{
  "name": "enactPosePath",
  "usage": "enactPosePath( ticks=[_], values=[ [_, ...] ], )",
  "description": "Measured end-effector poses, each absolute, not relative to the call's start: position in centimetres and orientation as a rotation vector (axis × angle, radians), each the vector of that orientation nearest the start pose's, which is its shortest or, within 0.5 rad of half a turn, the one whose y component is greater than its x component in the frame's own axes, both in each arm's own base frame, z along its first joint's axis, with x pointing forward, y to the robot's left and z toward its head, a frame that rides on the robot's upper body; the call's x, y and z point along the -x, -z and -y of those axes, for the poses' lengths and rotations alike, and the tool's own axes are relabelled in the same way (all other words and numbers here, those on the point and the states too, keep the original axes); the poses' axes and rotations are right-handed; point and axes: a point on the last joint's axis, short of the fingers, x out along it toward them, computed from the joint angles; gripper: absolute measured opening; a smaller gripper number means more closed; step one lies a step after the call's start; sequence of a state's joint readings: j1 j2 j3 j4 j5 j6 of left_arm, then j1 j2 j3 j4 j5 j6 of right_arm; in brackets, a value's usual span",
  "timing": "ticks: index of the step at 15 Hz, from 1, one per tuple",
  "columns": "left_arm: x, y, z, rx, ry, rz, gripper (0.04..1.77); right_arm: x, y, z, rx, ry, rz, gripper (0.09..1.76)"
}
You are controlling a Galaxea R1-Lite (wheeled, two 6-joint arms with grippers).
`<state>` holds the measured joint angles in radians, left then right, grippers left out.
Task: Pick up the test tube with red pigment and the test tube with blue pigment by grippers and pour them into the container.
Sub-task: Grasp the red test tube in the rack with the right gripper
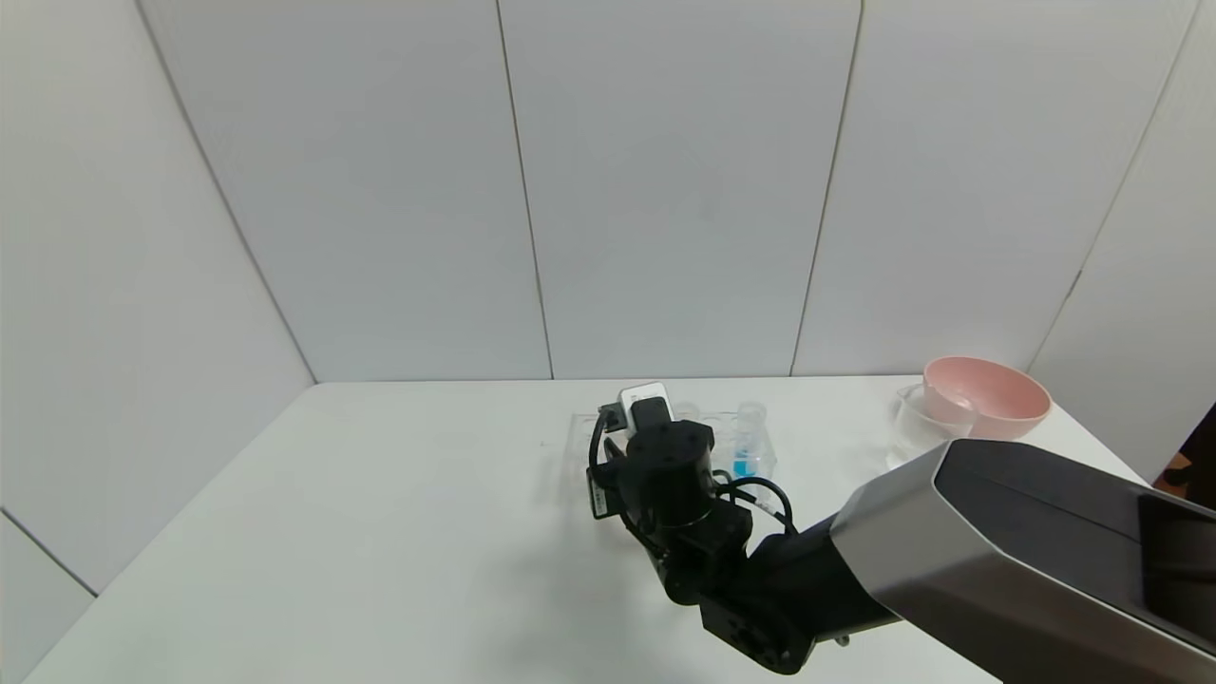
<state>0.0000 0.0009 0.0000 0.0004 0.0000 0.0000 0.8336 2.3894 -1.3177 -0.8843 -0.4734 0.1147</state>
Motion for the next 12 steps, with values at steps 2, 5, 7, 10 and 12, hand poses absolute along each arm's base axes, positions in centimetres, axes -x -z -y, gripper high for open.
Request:
enactPosePath(
  ticks=[2, 5, 7, 10, 12],
  values=[
    [2.3, -7.5, 0.0, 0.0, 0.0, -0.001, 1.76, -32.1, -7.0, -33.9, 0.0, -0.352, -0.168, 0.41],
    [2.3, -7.5, 0.0, 0.0, 0.0, -0.001, 1.76, -32.0, -7.2, -33.9, -0.003, -0.354, -0.164, 0.41],
    [2.3, -7.5, 0.0, 0.0, 0.0, -0.001, 1.76, -31.8, -7.7, -34.0, -0.01, -0.356, -0.155, 0.41],
    [2.3, -7.5, 0.0, 0.0, 0.0, -0.001, 1.76, -31.3, -9.4, -34.2, -0.028, -0.375, -0.131, 0.11],
    [2.3, -7.5, 0.0, 0.0, 0.0, -0.001, 1.76, -31.1, -10.7, -33.9, -0.034, -0.374, -0.12, 0.11]
  ],
)
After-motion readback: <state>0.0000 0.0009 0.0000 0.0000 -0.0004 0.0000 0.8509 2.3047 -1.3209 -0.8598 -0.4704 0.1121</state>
